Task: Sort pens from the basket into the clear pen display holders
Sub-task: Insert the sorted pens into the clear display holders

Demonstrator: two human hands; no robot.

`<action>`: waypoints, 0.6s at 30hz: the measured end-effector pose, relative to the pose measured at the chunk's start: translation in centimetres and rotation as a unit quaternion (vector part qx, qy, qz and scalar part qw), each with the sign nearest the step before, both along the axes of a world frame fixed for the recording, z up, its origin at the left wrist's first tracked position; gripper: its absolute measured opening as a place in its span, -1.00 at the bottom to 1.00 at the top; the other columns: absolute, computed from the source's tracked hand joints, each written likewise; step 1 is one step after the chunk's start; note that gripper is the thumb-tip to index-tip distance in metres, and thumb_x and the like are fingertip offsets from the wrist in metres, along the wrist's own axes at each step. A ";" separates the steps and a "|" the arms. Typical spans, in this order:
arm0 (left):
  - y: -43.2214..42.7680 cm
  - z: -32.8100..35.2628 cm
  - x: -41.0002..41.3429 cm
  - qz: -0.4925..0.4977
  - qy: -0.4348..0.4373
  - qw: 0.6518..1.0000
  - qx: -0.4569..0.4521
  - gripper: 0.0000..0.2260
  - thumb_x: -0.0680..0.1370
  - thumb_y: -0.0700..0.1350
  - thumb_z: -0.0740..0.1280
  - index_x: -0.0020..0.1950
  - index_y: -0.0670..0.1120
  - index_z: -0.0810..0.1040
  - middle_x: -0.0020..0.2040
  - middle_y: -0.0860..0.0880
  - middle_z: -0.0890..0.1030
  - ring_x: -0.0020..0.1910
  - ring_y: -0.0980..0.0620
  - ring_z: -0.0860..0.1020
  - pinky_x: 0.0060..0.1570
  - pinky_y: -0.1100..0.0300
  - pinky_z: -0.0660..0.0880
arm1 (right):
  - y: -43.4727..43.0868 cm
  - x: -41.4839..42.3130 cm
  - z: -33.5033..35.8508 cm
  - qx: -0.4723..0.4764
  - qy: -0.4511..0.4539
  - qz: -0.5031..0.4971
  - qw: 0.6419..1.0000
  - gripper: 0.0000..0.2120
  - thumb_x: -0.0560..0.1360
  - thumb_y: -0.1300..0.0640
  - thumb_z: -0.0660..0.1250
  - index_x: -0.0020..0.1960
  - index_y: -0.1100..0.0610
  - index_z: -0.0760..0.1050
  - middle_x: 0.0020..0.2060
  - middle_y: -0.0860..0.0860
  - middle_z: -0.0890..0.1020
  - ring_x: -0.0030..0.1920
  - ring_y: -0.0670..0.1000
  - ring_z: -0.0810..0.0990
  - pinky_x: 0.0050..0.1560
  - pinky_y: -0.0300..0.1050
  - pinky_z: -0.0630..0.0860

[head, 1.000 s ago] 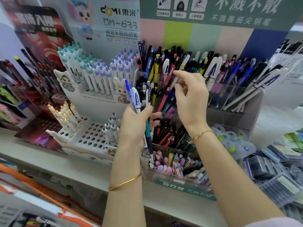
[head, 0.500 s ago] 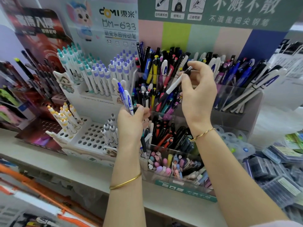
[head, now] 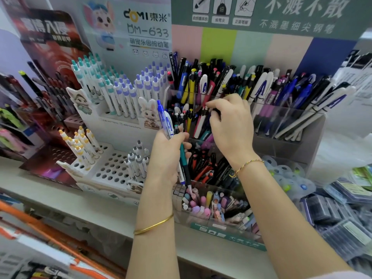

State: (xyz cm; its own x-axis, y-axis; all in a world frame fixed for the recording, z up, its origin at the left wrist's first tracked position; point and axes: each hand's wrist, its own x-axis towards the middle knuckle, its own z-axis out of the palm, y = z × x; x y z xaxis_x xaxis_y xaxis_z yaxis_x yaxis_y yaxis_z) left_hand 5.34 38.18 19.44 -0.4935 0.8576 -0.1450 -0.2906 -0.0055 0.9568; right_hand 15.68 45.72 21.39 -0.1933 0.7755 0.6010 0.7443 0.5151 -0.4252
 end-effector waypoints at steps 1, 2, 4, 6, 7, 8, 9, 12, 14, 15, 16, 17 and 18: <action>0.0 0.0 0.1 -0.009 0.002 1.000 0.004 -0.85 0.62 -0.27 0.20 0.16 -0.11 0.43 -0.11 -0.06 0.51 -0.29 0.12 0.50 -0.31 0.22 0.53 | 0.0 0.3 0.3 -0.019 -0.007 0.002 1.000 -0.72 0.56 0.25 0.21 0.16 0.09 0.62 0.05 0.07 0.54 0.14 0.13 0.42 -0.06 -0.16 0.31; 0.0 0.0 0.1 -0.016 0.006 1.000 0.010 -0.85 0.62 -0.26 0.21 0.17 -0.11 0.43 -0.09 -0.06 0.50 -0.26 0.12 0.52 -0.27 0.21 0.56 | 0.0 0.5 0.5 -0.037 -0.014 0.009 0.999 -0.71 0.56 0.26 0.19 0.15 0.07 0.62 0.05 0.06 0.54 0.15 0.12 0.41 -0.05 -0.14 0.32; 0.0 0.0 0.3 -0.020 0.014 1.000 0.017 -0.84 0.63 -0.23 0.23 0.20 -0.12 0.43 -0.05 -0.08 0.52 -0.22 0.11 0.57 -0.22 0.20 0.60 | 0.0 0.8 0.9 -0.071 -0.023 0.041 0.996 -0.68 0.56 0.27 0.18 0.12 0.03 0.63 0.03 0.05 0.53 0.15 0.12 0.40 0.02 -0.07 0.39; 0.0 0.0 0.5 -0.016 0.015 1.000 0.022 -0.81 0.62 -0.22 0.26 0.23 -0.14 0.44 -0.02 -0.11 0.55 -0.16 0.08 0.59 -0.22 0.21 0.61 | -0.2 0.7 0.7 -0.091 -0.037 0.065 0.993 -0.67 0.56 0.29 0.18 0.15 0.01 0.62 0.03 0.05 0.51 0.15 0.12 0.40 0.08 -0.01 0.42; 0.0 0.0 0.6 -0.014 0.013 1.000 0.024 -0.81 0.61 -0.23 0.27 0.22 -0.15 0.45 -0.04 -0.11 0.56 -0.15 0.06 0.60 -0.23 0.22 0.61 | -0.3 0.6 0.5 -0.089 -0.043 0.061 0.993 -0.65 0.55 0.30 0.19 0.18 0.02 0.60 0.04 0.06 0.51 0.16 0.13 0.40 0.08 0.01 0.43; 0.1 0.0 0.7 -0.012 0.010 1.000 0.026 -0.83 0.60 -0.23 0.28 0.19 -0.16 0.47 -0.06 -0.12 0.57 -0.15 0.05 0.61 -0.23 0.22 0.61 | -0.3 0.5 0.3 -0.080 -0.037 0.051 0.995 -0.63 0.54 0.33 0.18 0.22 0.03 0.58 0.05 0.07 0.50 0.16 0.13 0.40 0.08 0.02 0.44; 0.1 0.1 0.8 -0.008 0.004 1.000 0.028 -0.86 0.59 -0.24 0.29 0.15 -0.16 0.48 -0.08 -0.12 0.58 -0.16 0.05 0.62 -0.24 0.22 0.61 | -0.4 0.6 0.2 -0.068 -0.010 0.039 0.997 -0.60 0.52 0.35 0.18 0.25 0.05 0.56 0.05 0.07 0.50 0.16 0.12 0.42 0.08 0.01 0.45; 0.0 0.2 0.8 -0.004 -0.015 0.999 0.035 -0.92 0.57 -0.25 0.32 0.05 -0.16 0.48 -0.13 -0.12 0.62 -0.21 0.06 0.67 -0.22 0.19 0.62 | -1.2 0.8 0.5 -0.052 0.111 0.052 0.991 -0.67 0.49 0.36 0.20 0.14 0.12 0.59 -0.06 -0.01 0.53 0.04 0.02 0.51 0.06 -0.09 0.47; 0.1 0.2 0.8 -0.007 -0.020 0.999 0.043 -0.94 0.57 -0.26 0.33 0.02 -0.16 0.49 -0.18 -0.10 0.65 -0.21 0.04 0.68 -0.20 0.16 0.63 | -1.9 0.9 1.2 -0.113 0.131 0.101 0.980 -0.78 0.53 0.27 0.25 0.08 0.13 0.62 -0.12 -0.07 0.57 -0.05 -0.08 0.54 0.01 -0.21 0.49; 0.1 0.3 0.8 -0.009 -0.023 0.999 0.046 -0.94 0.56 -0.27 0.34 0.01 -0.17 0.50 -0.22 -0.08 0.67 -0.23 0.03 0.69 -0.22 0.16 0.63 | -2.2 0.9 1.5 -0.161 0.126 0.135 0.970 -0.83 0.55 0.20 0.27 0.05 0.13 0.63 -0.16 -0.10 0.60 -0.12 -0.12 0.57 -0.05 -0.27 0.50; 0.1 0.4 0.9 -0.011 -0.024 0.998 0.050 -0.93 0.55 -0.27 0.36 0.00 -0.17 0.50 -0.26 -0.06 0.67 -0.26 0.03 0.68 -0.25 0.17 0.62 | -2.5 0.9 1.7 -0.211 0.125 0.169 0.955 -0.86 0.56 0.15 0.30 0.02 0.13 0.63 -0.20 -0.11 0.62 -0.19 -0.15 0.60 -0.12 -0.31 0.53; 0.1 0.4 0.9 -0.011 -0.026 0.998 0.053 -0.93 0.54 -0.26 0.37 -0.02 -0.18 0.50 -0.30 -0.05 0.66 -0.29 0.04 0.68 -0.28 0.19 0.61 | -2.6 0.9 1.8 -0.252 0.133 0.199 0.938 -0.88 0.54 0.14 0.33 0.00 0.14 0.62 -0.22 -0.11 0.64 -0.26 -0.16 0.63 -0.19 -0.33 0.55; 0.1 0.5 0.9 -0.010 -0.029 0.998 0.057 -0.92 0.52 -0.26 0.39 -0.03 -0.18 0.50 -0.31 -0.05 0.66 -0.30 0.03 0.67 -0.29 0.19 0.61 | -2.5 0.9 1.8 -0.277 0.149 0.216 0.924 -0.90 0.53 0.15 0.36 -0.01 0.14 0.62 -0.24 -0.09 0.65 -0.31 -0.17 0.64 -0.24 -0.34 0.56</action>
